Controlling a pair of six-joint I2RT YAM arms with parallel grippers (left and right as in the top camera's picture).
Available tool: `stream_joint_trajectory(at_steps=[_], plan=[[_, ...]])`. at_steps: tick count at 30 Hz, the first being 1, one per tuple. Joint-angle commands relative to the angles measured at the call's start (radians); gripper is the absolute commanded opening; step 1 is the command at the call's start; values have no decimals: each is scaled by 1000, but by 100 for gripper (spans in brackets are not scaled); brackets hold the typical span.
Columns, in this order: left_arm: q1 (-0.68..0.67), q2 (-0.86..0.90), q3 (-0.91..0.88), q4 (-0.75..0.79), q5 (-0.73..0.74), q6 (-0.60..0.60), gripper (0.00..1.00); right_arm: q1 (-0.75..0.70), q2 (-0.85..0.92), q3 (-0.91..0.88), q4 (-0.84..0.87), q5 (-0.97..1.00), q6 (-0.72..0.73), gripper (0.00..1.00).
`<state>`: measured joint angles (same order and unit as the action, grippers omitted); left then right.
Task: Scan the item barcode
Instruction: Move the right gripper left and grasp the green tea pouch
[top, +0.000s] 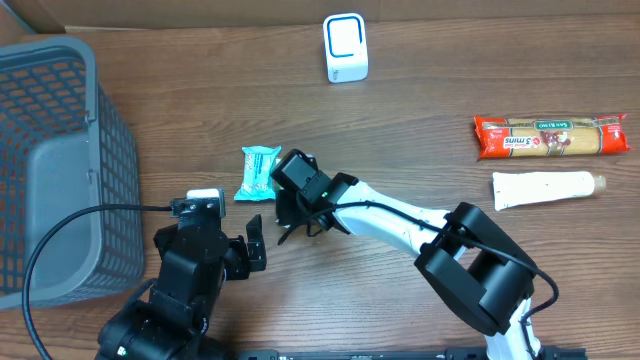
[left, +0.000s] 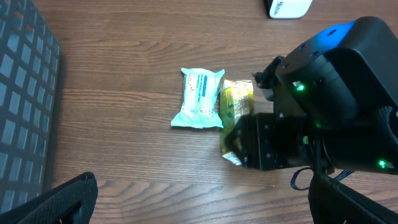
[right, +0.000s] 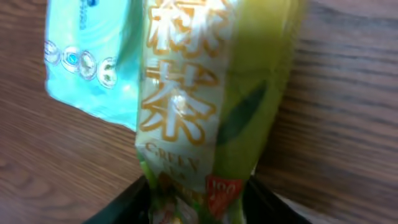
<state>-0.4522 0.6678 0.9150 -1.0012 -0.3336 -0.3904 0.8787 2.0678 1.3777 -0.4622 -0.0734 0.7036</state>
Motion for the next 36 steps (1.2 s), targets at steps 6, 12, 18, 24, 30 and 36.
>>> stream_joint_trajectory(at_steps=[6,12,18,24,30,36], plan=[[-6,-2,-5,4,-13,-14,100,-30,6,98,-118,35,-56,23],[-6,-2,-5,4,-13,-14,100,-63,-22,169,-216,97,-269,17],[-6,-2,-5,4,-13,-14,100,-61,-58,195,-314,525,-486,9],[-6,-2,-5,4,-13,-14,100,-48,-28,193,-320,706,-556,7],[-6,-2,-5,4,-13,-14,100,-35,81,193,-349,694,-608,10],[-6,-2,-5,4,-13,-14,99,31,111,193,-465,708,-607,42]])
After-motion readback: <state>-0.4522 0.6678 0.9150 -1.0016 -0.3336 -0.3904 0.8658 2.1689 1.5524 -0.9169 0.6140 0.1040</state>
